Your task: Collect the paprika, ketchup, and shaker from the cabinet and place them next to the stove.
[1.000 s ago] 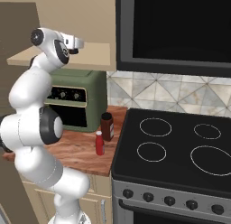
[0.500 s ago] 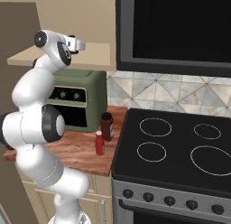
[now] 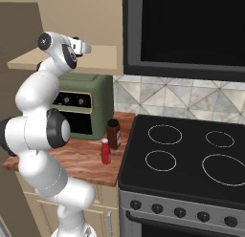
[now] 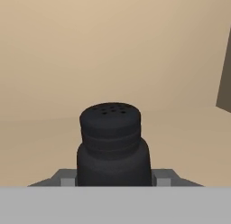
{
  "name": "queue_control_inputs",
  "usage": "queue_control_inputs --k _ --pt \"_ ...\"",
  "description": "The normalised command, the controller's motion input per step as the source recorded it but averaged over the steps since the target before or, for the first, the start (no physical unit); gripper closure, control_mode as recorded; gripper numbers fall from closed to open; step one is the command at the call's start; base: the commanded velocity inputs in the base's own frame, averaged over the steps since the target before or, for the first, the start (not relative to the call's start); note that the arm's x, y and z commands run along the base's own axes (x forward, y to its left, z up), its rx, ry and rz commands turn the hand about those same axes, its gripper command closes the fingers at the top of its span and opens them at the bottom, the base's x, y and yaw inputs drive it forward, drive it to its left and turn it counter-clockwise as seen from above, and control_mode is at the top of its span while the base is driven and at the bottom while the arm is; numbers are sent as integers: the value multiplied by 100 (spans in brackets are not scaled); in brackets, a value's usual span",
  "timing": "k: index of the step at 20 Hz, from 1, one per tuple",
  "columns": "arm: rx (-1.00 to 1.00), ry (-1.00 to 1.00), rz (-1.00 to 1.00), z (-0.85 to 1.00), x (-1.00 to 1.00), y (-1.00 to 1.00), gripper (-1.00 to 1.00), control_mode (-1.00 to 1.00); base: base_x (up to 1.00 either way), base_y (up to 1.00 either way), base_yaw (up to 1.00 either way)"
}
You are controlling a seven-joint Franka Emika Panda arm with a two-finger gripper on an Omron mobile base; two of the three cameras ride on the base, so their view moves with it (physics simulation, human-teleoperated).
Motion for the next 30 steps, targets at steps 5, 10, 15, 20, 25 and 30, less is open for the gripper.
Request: queue_control_inputs --k 5,10,15,20,25,30 --pt "0 0 0 0 0 0 100 -100 0 0 0" --pt "0 0 0 0 0 0 100 -100 0 0 0" --pt "0 0 0 0 0 0 100 -100 0 0 0" --pt "0 -1 0 0 -8 -2 100 -100 0 0 0" --pt "1 -4 -1 -1 -36 -11 100 -100 0 0 0" --pt "4 0 0 -9 -67 -31 100 -100 0 0 0"
